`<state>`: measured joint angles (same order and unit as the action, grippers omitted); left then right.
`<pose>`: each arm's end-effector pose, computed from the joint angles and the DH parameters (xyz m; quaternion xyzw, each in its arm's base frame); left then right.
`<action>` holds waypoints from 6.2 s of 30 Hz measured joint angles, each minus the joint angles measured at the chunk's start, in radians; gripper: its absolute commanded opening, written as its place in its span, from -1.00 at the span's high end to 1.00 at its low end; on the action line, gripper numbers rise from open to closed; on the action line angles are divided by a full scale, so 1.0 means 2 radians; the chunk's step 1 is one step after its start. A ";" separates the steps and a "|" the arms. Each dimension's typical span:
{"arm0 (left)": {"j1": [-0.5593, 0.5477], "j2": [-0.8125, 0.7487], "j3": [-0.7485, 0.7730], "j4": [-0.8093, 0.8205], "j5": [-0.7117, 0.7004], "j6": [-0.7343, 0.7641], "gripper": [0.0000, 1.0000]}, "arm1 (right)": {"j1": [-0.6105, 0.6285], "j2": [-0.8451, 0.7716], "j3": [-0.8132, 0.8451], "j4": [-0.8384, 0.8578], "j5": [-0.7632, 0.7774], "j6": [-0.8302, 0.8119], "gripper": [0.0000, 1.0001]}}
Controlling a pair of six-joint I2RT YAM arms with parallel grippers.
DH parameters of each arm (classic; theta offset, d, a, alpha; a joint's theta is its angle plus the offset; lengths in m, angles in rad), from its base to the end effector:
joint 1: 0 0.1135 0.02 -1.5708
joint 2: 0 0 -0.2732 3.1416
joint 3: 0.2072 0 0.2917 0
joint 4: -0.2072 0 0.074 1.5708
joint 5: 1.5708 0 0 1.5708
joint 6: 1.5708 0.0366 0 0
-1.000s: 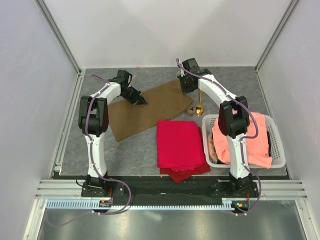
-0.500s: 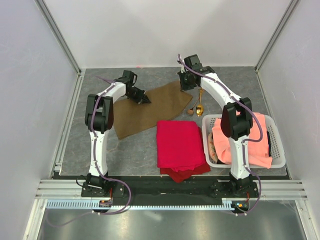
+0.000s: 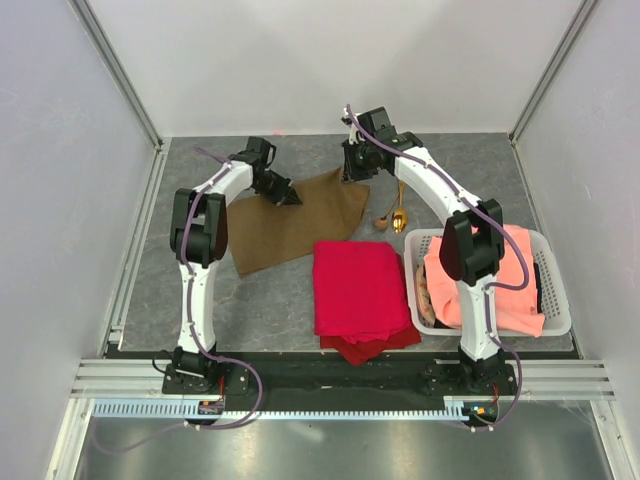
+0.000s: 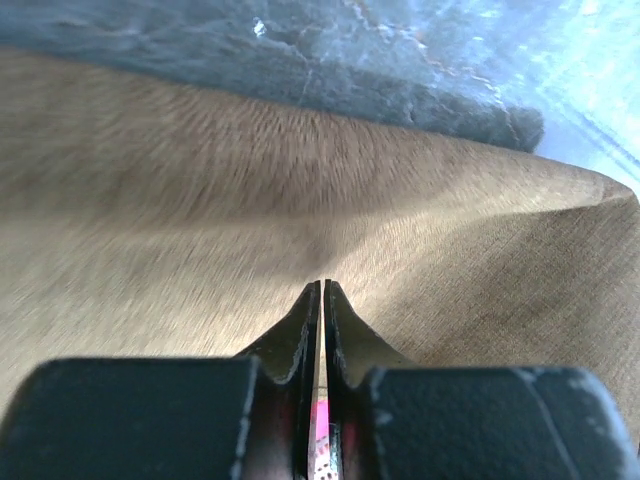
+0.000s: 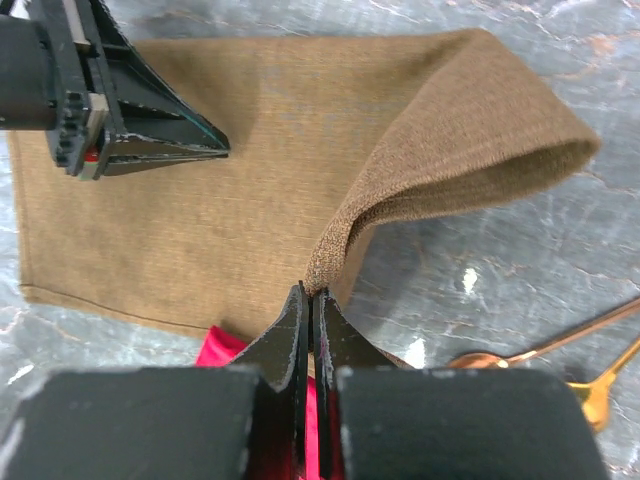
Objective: Fold the napkin into a case and place the utensils inside
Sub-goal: Fold the rectangle-folded napkin at the center of the board, then rotate the square-folded napkin at the center of the board, then smooth out the square-folded napkin at the center of the board.
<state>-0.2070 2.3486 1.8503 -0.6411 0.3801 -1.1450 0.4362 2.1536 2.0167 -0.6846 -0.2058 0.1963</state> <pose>0.5221 -0.1235 0.1263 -0.3975 0.8739 -0.2755 0.0485 0.4828 0.2333 0.2817 -0.1481 0.9146 0.2041 0.3162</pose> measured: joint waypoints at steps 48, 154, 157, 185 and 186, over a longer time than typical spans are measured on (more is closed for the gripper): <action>0.146 -0.385 -0.410 -0.039 -0.053 0.167 0.87 | 0.156 0.150 0.071 0.191 -0.108 0.238 1.00; 0.122 -0.308 -0.445 -0.032 -0.022 0.178 0.65 | 0.146 0.175 0.051 0.088 -0.041 0.145 0.78; 0.121 -0.331 -0.462 -0.034 -0.021 0.174 0.61 | 0.141 0.211 0.108 0.097 -0.038 0.146 0.78; 0.129 -0.420 -0.383 -0.197 -0.146 0.243 0.00 | 0.125 -0.004 -0.172 0.039 -0.139 0.193 -0.22; 0.130 -0.419 -0.383 -0.201 -0.150 0.248 0.00 | 0.125 -0.004 -0.183 0.036 -0.140 0.194 -0.23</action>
<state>0.0532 1.5105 1.0840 -1.0431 0.0795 -0.6487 0.6865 2.1456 1.6501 -0.6132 -0.4854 0.5838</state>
